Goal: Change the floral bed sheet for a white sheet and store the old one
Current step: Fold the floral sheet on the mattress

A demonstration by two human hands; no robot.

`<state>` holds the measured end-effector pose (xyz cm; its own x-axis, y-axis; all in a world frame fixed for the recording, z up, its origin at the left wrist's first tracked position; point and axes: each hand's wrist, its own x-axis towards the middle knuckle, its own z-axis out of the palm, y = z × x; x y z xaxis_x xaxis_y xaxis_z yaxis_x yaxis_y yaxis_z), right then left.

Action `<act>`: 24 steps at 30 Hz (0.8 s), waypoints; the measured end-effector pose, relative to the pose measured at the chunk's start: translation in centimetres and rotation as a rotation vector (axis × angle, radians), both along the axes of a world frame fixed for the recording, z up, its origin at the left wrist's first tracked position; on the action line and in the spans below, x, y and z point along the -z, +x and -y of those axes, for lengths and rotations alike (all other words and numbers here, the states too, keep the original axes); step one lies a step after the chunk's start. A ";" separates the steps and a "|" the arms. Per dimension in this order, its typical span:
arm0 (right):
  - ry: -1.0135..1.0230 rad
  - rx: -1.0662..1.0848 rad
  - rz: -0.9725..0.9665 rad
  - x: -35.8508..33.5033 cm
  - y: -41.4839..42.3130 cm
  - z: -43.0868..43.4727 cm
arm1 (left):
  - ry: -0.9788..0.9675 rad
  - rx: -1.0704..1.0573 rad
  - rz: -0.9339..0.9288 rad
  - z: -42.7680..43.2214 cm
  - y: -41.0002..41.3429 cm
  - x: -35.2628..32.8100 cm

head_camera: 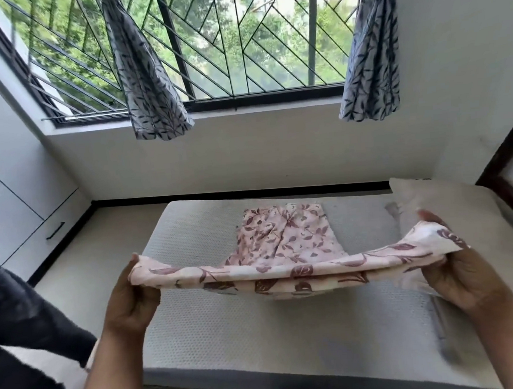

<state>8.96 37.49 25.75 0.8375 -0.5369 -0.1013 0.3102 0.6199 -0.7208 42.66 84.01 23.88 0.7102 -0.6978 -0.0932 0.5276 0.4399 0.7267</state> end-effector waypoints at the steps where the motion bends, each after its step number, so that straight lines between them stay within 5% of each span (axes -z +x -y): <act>1: -0.049 0.025 -0.031 0.0 0.5 -0.1 | 0.053 0.007 -0.046 1.1 0.3 -0.4; 7: 0.004 -0.041 -0.274 1.3 3.5 1.1 | 0.504 -0.088 -0.167 4.8 3.4 1.2; 11: 0.058 0.050 -0.347 2.0 9.2 4.1 | 0.498 -0.223 -0.364 8.7 10.5 3.9; 17: 0.061 0.172 -0.473 7.4 24.3 13.9 | 0.534 -0.306 -0.402 20.9 25.4 10.7; 24: -0.068 0.179 -0.594 15.2 43.3 25.1 | 0.568 -0.366 -0.236 35.8 39.7 21.2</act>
<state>52.22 12.42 10.53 0.5450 -0.6858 -0.4824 -0.0606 0.5416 -0.8385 82.40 48.21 2.68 0.8056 -0.2164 -0.5515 0.5899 0.2064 0.7807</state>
